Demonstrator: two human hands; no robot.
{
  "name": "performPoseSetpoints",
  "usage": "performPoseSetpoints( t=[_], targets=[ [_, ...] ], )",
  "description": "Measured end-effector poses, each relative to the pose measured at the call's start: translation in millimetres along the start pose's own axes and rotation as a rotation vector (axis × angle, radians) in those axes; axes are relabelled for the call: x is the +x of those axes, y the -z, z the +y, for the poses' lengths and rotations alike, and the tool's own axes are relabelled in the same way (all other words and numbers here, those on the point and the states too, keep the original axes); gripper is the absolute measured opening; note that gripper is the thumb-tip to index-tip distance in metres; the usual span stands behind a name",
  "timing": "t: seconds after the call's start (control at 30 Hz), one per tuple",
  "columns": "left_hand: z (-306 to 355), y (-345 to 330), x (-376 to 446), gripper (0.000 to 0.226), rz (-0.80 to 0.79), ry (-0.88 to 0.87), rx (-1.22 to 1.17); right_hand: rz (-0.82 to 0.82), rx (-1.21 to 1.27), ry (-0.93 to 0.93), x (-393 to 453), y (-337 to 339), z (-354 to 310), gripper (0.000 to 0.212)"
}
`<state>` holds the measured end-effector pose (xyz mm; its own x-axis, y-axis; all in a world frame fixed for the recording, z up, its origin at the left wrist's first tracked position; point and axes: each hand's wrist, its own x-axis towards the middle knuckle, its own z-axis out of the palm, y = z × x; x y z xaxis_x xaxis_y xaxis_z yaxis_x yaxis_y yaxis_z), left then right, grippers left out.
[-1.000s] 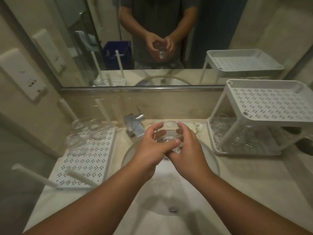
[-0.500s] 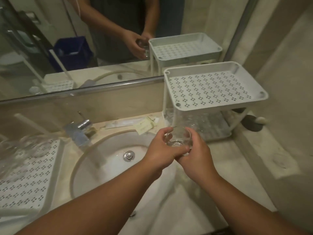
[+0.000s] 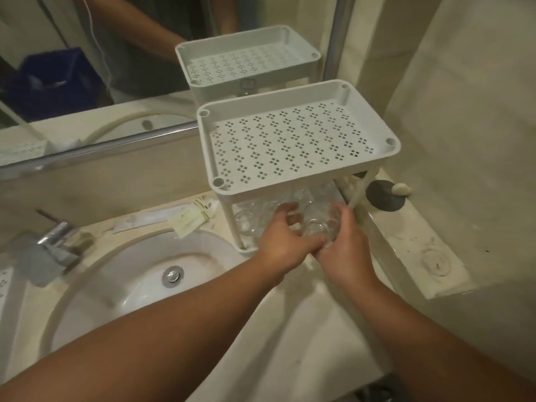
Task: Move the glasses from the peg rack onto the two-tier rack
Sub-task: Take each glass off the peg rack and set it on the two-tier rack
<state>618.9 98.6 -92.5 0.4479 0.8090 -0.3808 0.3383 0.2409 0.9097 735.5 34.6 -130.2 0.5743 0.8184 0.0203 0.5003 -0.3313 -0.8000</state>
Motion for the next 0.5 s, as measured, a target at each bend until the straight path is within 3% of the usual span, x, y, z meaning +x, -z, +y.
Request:
performPoseSetpoints(
  t=[0.2, 0.5],
  targets=[
    [-1.7, -28.3, 28.1, 0.049, 0.016, 0.074, -0.101, 0.155, -0.036, -0.007, 28.5, -4.7, 29.4, 0.084],
    [-6.8, -40.8, 43.9, 0.067, -0.035, 0.181, -0.188, 0.226, -0.019, 0.012, 49.8, -15.0, 54.6, 0.084]
  ],
)
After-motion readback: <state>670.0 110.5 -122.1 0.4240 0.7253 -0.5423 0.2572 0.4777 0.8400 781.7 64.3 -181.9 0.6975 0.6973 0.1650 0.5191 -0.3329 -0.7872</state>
